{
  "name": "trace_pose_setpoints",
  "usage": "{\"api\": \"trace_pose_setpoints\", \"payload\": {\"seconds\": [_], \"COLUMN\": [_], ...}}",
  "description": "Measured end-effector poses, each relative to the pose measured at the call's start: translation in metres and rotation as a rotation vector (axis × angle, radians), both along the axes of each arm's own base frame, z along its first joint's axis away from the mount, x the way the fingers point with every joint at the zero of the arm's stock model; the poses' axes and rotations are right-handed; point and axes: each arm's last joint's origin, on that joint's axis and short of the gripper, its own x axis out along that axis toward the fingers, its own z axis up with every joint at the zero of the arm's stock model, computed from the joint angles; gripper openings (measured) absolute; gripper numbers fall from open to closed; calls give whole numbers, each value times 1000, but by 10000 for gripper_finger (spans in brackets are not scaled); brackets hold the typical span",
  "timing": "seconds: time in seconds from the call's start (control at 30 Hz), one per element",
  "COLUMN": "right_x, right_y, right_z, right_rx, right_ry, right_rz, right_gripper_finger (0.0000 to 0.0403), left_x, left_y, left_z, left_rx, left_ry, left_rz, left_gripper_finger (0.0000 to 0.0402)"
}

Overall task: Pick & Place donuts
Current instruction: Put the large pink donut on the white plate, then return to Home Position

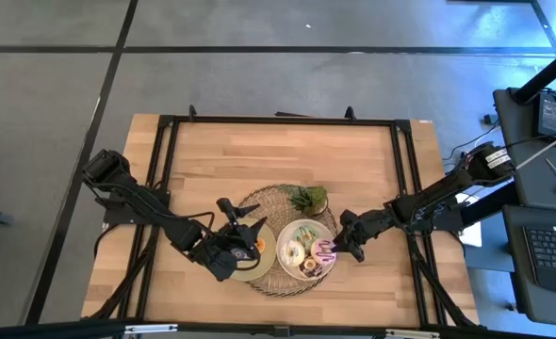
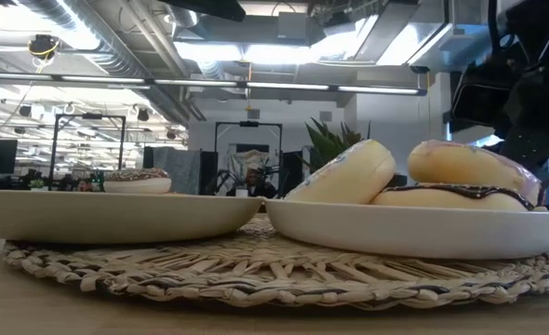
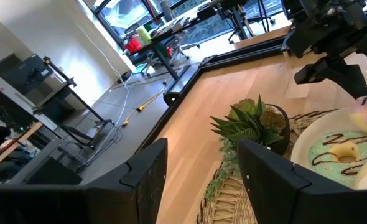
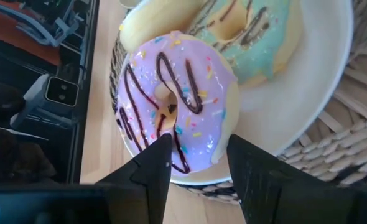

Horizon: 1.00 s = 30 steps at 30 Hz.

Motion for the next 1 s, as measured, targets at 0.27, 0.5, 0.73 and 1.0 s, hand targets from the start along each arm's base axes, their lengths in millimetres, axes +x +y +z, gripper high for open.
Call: {"api": "trace_pose_setpoints", "payload": {"seconds": [0.27,0.5,0.73,1.0], "right_x": [0,0,1,4], "right_y": [-1,-2,-4,-11], "right_z": [-1,-1,-1,0], "right_rx": [-17,-80,-119,-123], "right_ry": [4,-23,-39,-43], "right_rz": [-6,9,23,-8], "right_gripper_finger": [156,156,156,156], "left_x": [0,0,0,0], "left_y": [0,-1,-1,-1], "left_z": [0,0,0,-1], "left_rx": [-7,-11,-11,-11], "left_ry": [5,7,7,8], "left_rz": [-11,-17,-18,-20], "left_gripper_finger": [192,192,190,189]}}
